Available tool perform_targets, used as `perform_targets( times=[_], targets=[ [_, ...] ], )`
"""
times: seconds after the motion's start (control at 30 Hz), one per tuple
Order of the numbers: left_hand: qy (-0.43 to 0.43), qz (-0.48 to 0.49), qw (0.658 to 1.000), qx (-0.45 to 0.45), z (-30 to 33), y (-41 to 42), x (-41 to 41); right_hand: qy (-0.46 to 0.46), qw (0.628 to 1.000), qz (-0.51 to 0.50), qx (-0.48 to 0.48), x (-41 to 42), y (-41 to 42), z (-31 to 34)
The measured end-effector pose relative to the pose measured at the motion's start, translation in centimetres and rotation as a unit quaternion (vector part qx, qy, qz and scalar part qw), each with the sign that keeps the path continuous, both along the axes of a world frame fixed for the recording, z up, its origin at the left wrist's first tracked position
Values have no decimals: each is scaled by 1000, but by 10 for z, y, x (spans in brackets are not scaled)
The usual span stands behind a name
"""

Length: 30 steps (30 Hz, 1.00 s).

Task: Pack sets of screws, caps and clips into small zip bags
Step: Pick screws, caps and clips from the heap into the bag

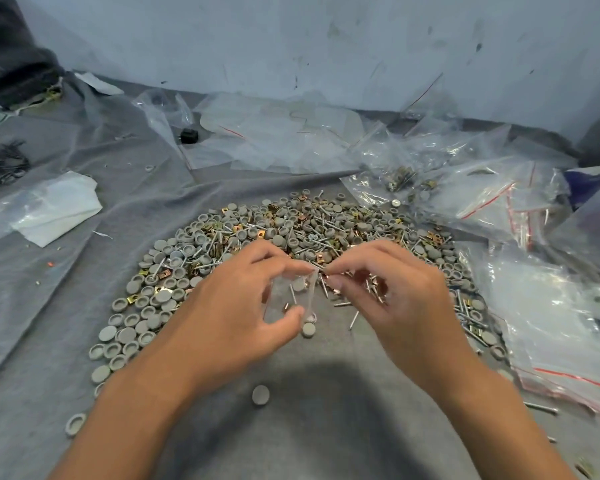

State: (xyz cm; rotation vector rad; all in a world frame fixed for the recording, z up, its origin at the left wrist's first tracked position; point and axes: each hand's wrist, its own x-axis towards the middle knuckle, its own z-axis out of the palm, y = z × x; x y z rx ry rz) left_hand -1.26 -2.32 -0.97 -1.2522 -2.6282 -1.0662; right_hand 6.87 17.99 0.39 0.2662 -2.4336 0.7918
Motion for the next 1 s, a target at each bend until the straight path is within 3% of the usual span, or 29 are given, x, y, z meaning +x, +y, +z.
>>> perform_targets(
  times=[0.07,0.17,0.27,0.77,0.93,1.0],
  targets=[
    [-2,1,1000,1,0,0,0,-84,991,-105,-3,2,33,3],
    [-1,-5,1000,-6,1,2,2,-300,921,-242,51,6,79,-6],
    [-1,-6,1000,-11,1,2,1,-392,877,-271,64,6,95,-16],
    [3,-7,1000,-18,-2,1,1,-437,871,-222,45,-1,90,-21],
    [1,-7,1000,-19,-2,-1,1,-479,840,-232,110,2,93,-21],
    [2,-5,1000,-18,-2,-1,0,-449,849,-252,119,2,91,-22]
  ],
)
